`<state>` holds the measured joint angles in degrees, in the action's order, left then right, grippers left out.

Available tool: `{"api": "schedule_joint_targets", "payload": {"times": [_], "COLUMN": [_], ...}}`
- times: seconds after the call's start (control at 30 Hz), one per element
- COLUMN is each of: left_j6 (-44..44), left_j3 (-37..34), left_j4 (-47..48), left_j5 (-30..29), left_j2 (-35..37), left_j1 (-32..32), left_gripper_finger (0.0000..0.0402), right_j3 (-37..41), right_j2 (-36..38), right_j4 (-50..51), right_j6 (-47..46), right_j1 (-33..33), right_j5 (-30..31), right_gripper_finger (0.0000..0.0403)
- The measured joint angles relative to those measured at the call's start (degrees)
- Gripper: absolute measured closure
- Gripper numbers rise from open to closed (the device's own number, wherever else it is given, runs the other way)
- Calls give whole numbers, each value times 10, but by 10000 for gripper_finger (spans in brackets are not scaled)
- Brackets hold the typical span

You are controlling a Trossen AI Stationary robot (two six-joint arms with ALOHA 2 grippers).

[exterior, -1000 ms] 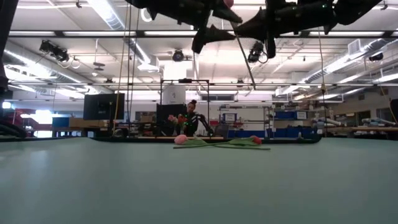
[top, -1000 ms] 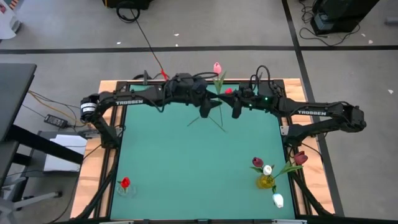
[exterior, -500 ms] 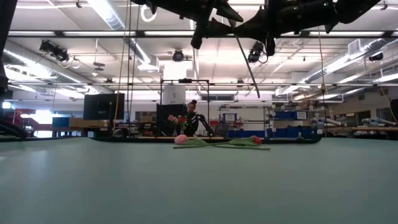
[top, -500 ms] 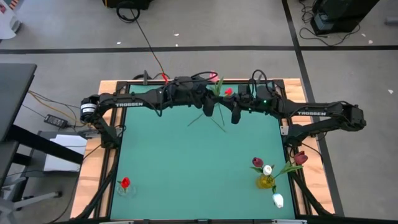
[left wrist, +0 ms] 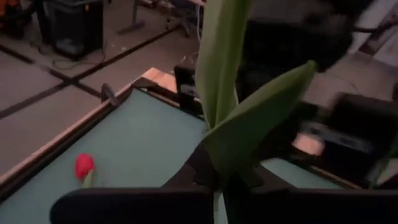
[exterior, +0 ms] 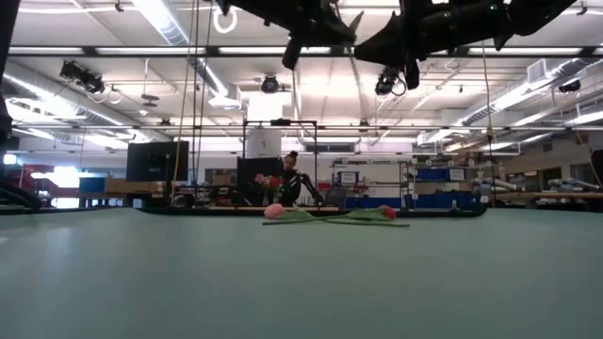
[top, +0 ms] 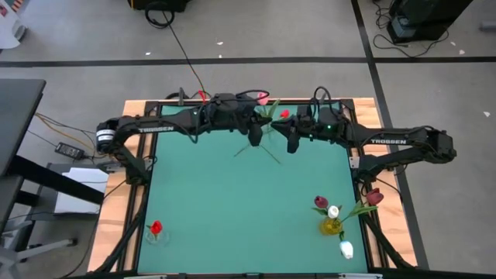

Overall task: Sort flowers into vase by color
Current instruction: Put the right pink tulip into the transparent flower vase

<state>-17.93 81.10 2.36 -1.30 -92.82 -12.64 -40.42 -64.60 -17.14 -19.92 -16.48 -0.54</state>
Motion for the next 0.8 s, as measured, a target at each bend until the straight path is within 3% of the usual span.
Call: {"api": "schedule_joint_targets", "payload": {"times": [0.2, 0.37, 0.6, 0.8], "left_j6": [73, 99, -25, -108], "left_j3": [0, 1, 1, 0], "left_j4": [194, 343, 477, 540], "left_j5": [5, 67, 67, -3], "left_j2": [105, 217, 321, 348], "left_j1": [21, 86, 206, 286], "left_gripper_finger": [392, 392, 363, 385], "right_j3": [0, 0, 0, 0], "right_j2": [2, 1, 1, 1], "right_j4": [62, 112, 119, 119], "right_j6": [-83, -104, -130, -129], "right_j1": [-9, -13, -10, 18], "right_j5": [26, 26, -3, -6], "right_gripper_finger": [264, 236, 235, 235]}}
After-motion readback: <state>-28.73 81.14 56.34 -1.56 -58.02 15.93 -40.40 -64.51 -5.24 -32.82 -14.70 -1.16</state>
